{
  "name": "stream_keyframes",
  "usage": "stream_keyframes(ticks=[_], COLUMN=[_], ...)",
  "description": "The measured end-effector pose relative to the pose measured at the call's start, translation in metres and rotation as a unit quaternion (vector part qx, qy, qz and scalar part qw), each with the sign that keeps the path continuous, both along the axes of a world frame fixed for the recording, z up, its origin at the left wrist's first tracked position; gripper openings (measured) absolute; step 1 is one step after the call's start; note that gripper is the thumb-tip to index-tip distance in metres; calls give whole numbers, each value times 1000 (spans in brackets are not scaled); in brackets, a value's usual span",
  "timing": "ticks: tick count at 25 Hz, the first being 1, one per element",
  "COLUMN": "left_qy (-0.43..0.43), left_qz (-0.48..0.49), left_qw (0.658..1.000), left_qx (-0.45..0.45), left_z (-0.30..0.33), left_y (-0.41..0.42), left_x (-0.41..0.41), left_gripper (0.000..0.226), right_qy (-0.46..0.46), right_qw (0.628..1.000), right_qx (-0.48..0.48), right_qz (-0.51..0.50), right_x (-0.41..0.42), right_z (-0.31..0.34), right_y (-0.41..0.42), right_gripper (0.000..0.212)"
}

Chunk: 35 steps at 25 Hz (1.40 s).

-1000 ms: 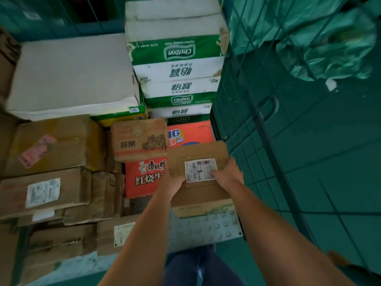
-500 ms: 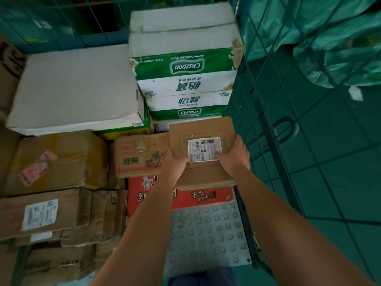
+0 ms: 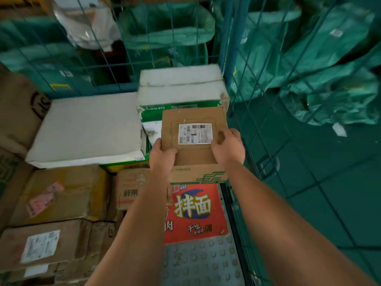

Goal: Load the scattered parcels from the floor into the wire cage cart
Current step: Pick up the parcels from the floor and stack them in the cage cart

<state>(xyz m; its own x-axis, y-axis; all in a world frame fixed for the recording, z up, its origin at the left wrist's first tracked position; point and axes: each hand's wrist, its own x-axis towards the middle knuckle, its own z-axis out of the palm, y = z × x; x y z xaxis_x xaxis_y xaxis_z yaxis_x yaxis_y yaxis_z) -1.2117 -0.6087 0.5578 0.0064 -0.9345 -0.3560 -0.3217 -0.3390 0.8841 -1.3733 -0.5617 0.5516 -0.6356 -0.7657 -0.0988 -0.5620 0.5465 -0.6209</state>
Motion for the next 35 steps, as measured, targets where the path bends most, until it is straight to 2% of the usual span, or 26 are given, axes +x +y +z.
stream_keyframes(ticks=[3, 6, 8, 11, 13, 16, 18, 21, 23, 25, 32, 35], left_qy=[7, -17, -55, -66, -94, -120, -143, -145, -124, -101, -50, -49], left_qz=[-19, -35, -51, -92, -135, -171, -178, -159, -155, -162, -139, -168], left_qw=[998, 998, 997, 989, 975, 950, 939, 941, 950, 959, 976, 974], left_qx=[-61, -58, -17, 92, 147, 231, 257, 259, 241, 210, 163, 140], left_z=[56, 61, 35, -16, -52, -98, -126, -153, -168, -177, -251, -283], left_y=[-15, -21, -10, 26, 50, 87, 103, 100, 83, 60, -37, -59], left_x=[-4, -4, 0, 9, 15, 27, 32, 29, 18, 3, -51, -72], left_gripper=[44, 37, 33, 27, 34, 10, 5, 9, 40, 58, 78, 81], right_qy=[20, 21, 12, -21, -47, -94, -106, -101, -97, -87, -37, -18], right_qw=[997, 996, 997, 994, 986, 970, 964, 968, 975, 981, 990, 981], right_qx=[-73, -66, -22, 67, 129, 195, 216, 213, 190, 169, 132, 184], right_qz=[-20, -51, -72, -89, -91, -107, -110, -84, -63, -40, 19, 60], right_x=[-3, -4, 0, 8, 14, 28, 35, 32, 23, 10, -52, -69], right_z=[49, 53, 25, -22, -54, -102, -130, -154, -168, -182, -243, -271], right_y=[-15, -11, 8, 53, 83, 123, 138, 134, 114, 87, -19, -46], right_gripper=[36, 39, 44, 45, 46, 48, 49, 46, 45, 49, 66, 76])
